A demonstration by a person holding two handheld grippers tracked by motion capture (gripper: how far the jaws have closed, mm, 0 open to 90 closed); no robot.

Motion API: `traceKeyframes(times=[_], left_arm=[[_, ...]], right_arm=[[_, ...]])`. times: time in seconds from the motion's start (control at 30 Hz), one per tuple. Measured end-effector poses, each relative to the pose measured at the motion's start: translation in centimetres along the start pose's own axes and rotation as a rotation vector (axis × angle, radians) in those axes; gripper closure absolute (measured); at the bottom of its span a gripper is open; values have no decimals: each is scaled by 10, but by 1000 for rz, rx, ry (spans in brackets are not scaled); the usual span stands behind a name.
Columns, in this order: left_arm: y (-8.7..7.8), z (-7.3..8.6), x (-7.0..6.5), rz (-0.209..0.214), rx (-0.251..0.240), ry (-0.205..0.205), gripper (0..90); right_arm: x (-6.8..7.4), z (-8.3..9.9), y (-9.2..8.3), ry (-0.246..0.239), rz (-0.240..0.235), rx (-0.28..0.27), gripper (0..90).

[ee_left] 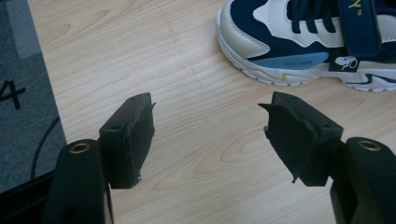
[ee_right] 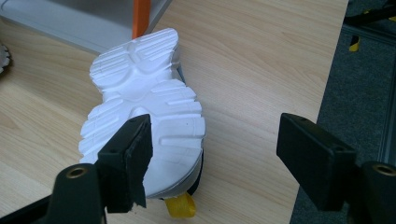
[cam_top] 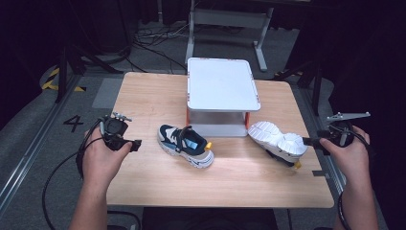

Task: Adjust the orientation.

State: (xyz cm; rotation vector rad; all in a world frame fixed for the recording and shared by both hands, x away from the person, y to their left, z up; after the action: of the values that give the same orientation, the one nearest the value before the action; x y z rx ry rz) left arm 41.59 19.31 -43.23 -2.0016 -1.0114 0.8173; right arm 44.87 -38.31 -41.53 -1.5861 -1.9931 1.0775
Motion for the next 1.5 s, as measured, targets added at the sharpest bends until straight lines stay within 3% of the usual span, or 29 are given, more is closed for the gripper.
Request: traceKeyframes(times=[0.4,0.87,1.0,1.07,1.23,1.33,1.37,1.4,1.43,1.5], left_arm=[[2,-2,-3,5,31,7,355],[-1,-10,-13,19,19,11,396],[2,-24,-29,54,7,47,411],[7,-30,-42,83,19,98,390],[17,-40,-72,152,31,167,379],[20,-44,-81,165,33,181,379],[26,-48,-93,179,39,209,378],[26,-48,-93,179,39,209,378],[33,-50,-107,203,57,243,379],[40,-52,-123,239,73,273,381]], right_arm=[[-6,7,-4,17,8,13,280],[-5,10,-3,19,9,28,279],[-6,19,-6,22,18,40,280],[-10,24,-9,24,31,41,280],[-12,31,-13,42,41,49,281],[-12,35,-12,41,39,53,282],[-12,36,-12,44,42,58,282],[-12,37,-12,49,40,63,282],[-13,38,-12,51,42,65,282],[-12,36,-12,48,41,60,282]])
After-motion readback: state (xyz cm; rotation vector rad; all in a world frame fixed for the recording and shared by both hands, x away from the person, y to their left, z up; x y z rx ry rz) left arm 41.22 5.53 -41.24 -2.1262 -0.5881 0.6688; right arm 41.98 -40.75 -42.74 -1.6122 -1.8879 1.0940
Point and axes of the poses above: each handheld gripper's, and its own axes: y roughly forward along the jaws, z roughly out of its underside, x roughly to its left, the point moved 10 cm from there along y, roughly forward along the jaws, and after that the axes turned 13 degrees about z, right-handed, at the moved point
